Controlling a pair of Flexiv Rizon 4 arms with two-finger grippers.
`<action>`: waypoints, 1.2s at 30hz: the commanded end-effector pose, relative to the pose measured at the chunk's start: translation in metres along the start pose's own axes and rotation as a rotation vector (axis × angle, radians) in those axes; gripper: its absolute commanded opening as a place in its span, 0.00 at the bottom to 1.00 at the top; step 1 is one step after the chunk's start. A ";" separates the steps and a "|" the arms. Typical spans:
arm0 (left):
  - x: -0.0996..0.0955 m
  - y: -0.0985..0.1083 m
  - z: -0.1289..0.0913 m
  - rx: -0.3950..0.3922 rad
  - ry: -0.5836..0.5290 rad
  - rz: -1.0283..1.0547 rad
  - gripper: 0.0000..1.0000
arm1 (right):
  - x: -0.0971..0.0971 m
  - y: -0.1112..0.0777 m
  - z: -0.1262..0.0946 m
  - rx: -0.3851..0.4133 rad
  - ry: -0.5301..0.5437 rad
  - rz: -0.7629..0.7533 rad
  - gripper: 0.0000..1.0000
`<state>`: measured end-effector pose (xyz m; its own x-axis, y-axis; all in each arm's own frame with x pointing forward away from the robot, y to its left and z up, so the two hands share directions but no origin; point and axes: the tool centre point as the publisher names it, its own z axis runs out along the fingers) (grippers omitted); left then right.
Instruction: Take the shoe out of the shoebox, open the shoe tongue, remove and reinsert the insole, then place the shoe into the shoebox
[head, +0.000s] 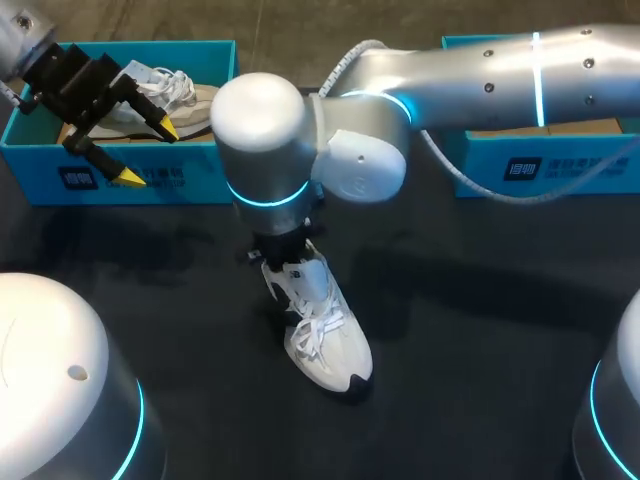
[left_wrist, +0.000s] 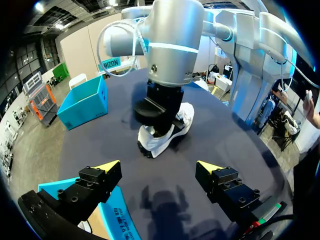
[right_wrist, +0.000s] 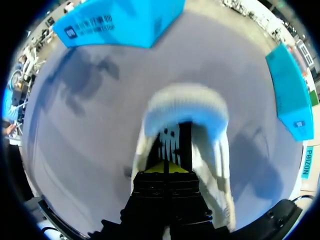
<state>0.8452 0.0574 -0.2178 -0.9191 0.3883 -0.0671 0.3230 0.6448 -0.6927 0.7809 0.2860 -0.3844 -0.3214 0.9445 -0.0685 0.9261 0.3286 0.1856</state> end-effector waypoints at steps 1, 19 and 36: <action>-0.001 0.000 0.000 -0.002 0.003 0.000 1.00 | -0.002 0.005 -0.002 -0.072 0.019 0.003 0.00; -0.001 0.000 0.000 -0.002 0.003 0.000 1.00 | -0.021 0.007 0.008 -0.329 0.067 0.104 0.00; -0.001 0.000 0.000 -0.002 0.003 0.000 1.00 | -0.034 0.031 -0.015 -0.383 0.085 0.018 0.00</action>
<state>0.8452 0.0574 -0.2178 -0.9191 0.3883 -0.0671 0.3230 0.6448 -0.6927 0.8135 0.2637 -0.3645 -0.3286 0.9444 0.0137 0.7935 0.2682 0.5463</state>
